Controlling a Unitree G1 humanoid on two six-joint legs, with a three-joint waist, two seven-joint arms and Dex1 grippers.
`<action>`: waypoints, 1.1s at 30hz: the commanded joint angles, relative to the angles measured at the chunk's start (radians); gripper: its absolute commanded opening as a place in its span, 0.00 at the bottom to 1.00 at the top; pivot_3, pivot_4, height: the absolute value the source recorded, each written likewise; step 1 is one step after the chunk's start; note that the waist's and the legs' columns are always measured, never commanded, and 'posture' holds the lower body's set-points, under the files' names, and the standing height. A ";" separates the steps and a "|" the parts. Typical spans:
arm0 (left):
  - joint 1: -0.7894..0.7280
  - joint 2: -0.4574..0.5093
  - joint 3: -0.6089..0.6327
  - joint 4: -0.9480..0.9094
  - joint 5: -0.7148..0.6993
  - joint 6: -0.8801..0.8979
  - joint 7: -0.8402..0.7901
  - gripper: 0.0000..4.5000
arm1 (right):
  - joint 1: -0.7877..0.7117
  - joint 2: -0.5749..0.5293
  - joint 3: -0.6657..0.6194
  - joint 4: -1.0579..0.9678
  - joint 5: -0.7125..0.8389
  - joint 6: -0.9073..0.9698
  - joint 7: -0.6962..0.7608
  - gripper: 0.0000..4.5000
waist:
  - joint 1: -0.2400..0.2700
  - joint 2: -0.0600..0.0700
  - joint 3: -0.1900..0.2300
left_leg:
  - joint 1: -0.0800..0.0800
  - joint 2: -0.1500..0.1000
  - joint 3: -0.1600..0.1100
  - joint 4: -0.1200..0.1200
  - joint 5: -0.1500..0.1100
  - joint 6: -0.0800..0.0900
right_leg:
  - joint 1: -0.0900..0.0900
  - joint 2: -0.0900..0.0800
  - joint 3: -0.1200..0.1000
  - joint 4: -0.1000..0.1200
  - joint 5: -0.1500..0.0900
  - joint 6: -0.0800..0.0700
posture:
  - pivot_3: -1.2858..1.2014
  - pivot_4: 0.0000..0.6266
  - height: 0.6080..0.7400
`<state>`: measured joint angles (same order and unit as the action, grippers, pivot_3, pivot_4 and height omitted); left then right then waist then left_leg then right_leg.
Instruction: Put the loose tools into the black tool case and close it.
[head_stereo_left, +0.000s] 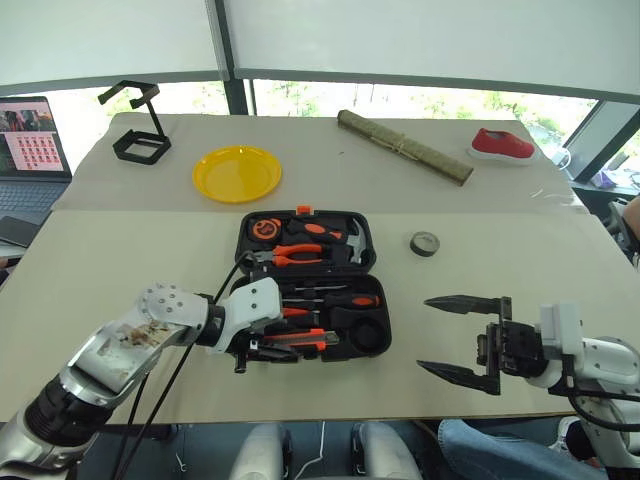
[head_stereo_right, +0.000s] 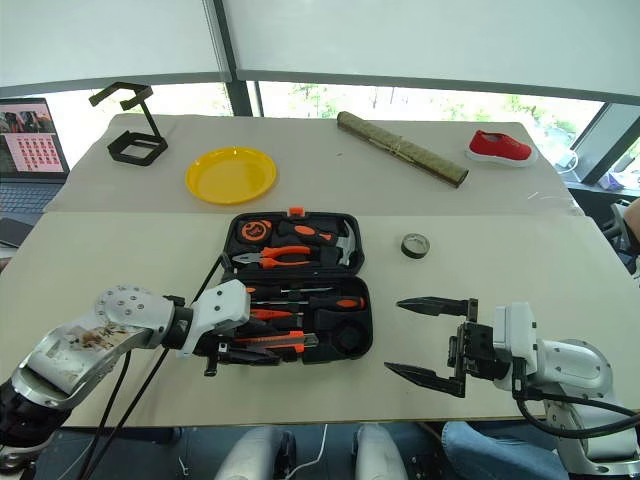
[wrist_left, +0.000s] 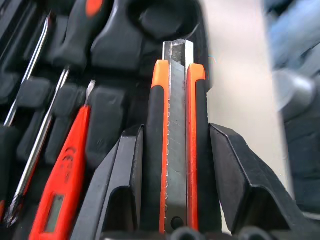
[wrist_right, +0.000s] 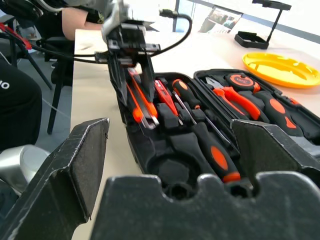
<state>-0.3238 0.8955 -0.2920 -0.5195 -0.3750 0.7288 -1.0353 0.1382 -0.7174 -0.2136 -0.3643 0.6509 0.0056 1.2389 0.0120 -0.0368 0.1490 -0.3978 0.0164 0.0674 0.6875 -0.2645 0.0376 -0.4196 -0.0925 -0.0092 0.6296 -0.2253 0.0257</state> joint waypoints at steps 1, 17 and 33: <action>-0.001 0.005 -0.018 -0.013 0.024 -0.012 -0.005 0.33 | -0.014 0.006 -0.026 -0.026 0.021 -0.006 -0.012 1.00 | 0.000 0.000 0.000 | 0.000 0.000 0.000 0.000 0.000 0.000 | 0.000 0.000 0.000 0.000 0.000 0.000 | 0.52 0.24 1.00; -0.050 -0.079 -0.134 0.085 0.122 -0.052 -0.018 0.33 | 0.081 0.032 -0.049 -0.110 0.027 -0.005 -0.070 1.00 | 0.010 0.001 -0.001 | 0.000 0.000 -0.001 0.006 -0.001 0.002 | 0.003 0.000 -0.001 0.001 0.000 0.002 | 0.52 0.24 1.00; -0.011 -0.253 0.216 0.199 -0.132 -0.165 -0.021 0.99 | 0.039 0.062 -0.004 0.001 -0.017 -0.049 -0.026 1.00 | 0.002 0.001 -0.001 | -0.003 0.000 -0.001 0.008 -0.001 0.002 | 0.001 -0.001 -0.001 0.001 0.000 0.002 | 0.52 0.24 1.00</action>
<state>-0.3293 0.6460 -0.1350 -0.3242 -0.4659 0.6070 -1.0459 0.1950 -0.6578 -0.2088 -0.3634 0.6296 -0.0175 1.2001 0.0141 -0.0357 0.1483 -0.4004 0.0167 0.0660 0.6954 -0.2659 0.0400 -0.4183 -0.0935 -0.0106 0.6309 -0.2253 0.0280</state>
